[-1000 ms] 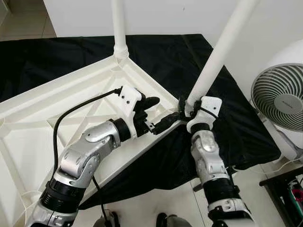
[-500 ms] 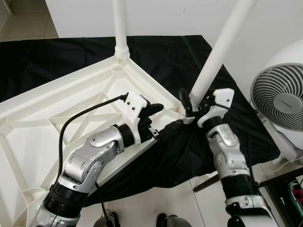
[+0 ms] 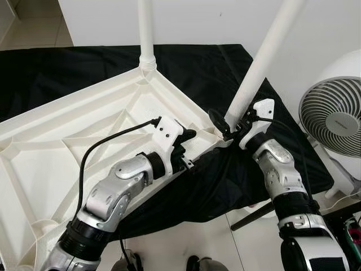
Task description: Building children table
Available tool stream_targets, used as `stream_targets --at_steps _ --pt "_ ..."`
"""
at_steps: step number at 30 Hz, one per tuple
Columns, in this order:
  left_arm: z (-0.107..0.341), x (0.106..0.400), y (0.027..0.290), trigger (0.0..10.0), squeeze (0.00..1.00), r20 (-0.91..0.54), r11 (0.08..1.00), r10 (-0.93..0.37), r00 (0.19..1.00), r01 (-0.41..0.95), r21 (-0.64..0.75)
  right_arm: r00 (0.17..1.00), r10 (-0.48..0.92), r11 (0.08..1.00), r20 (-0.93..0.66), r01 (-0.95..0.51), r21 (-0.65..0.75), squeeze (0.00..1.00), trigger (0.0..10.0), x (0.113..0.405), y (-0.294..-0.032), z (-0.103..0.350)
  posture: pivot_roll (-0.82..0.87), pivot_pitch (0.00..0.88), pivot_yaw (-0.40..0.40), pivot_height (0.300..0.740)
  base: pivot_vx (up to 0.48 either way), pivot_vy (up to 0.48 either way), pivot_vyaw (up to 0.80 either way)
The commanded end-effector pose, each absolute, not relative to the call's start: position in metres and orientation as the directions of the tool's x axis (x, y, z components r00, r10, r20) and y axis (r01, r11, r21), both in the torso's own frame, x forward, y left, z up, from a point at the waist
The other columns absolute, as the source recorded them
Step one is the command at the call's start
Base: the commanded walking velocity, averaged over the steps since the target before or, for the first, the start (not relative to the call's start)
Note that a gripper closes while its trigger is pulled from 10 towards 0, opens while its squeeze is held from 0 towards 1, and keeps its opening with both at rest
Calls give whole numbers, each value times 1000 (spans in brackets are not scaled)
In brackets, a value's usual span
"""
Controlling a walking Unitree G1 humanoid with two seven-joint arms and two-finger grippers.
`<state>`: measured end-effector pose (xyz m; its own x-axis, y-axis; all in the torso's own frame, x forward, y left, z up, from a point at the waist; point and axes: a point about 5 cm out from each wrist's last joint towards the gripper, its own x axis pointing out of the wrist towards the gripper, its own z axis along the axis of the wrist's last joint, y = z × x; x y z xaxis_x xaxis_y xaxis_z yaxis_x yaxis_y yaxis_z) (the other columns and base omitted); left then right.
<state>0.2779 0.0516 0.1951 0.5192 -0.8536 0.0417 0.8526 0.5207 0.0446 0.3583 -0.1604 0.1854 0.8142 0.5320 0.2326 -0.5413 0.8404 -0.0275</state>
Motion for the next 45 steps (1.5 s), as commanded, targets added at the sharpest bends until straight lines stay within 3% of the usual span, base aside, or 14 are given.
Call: stream_targets --at_steps 1,2,3,4,5,7,19,28,31,39,45 --pt "192 281 50 10000 0 28 555 -832 554 830 60 818 526 844 231 -537 -20 0 7804 359 -167 184 89 107 -55 740 0 0 0" --pt "192 283 50 10000 0 25 566 -824 565 822 64 818 527 843 231 -538 -21 0 7804 360 -167 184 89 107 -55 740 0 0 0" --pt "188 285 50 10000 0 7 583 -811 585 809 76 815 530 841 232 -540 -25 0 3647 360 -167 185 90 103 -54 740 0 0 0" --pt "188 285 50 10000 0 7 583 -811 585 809 76 815 530 841 232 -540 -25 0 3647 360 -167 185 90 103 -54 740 0 0 0" --pt "185 287 50 10000 0 -8 598 -799 601 796 89 813 533 839 234 -543 -25 0 2824 361 -168 185 91 100 -53 740 0 0 0" --pt "181 291 49 10000 0 -22 624 -778 628 776 88 809 539 835 235 -551 -21 0 0 363 -169 185 92 99 -53 740 0 0 0" --pt "174 294 40 10000 0 -24 651 -757 653 757 56 823 530 840 203 -542 4 0 0 361 -175 173 83 81 -62 740 0 0 0" --pt "171 299 35 10000 0 -15 646 -762 648 761 49 939 275 957 207 -288 34 0 0 355 -174 163 59 70 -60 740 0 0 0" --pt "172 302 35 10000 0 -9 655 -755 656 755 47 951 234 969 204 -245 29 0 0 354 -172 162 54 67 -56 740 0 0 0" --pt "185 319 34 10000 0 32 706 -708 705 708 24 982 -87 989 170 65 130 0 0 344 -148 151 45 52 -46 740 0 0 0" --pt "185 319 31 10000 0 36 705 -710 704 709 28 978 -69 986 196 38 160 0 0 339 -128 156 38 40 -51 740 0 0 0"
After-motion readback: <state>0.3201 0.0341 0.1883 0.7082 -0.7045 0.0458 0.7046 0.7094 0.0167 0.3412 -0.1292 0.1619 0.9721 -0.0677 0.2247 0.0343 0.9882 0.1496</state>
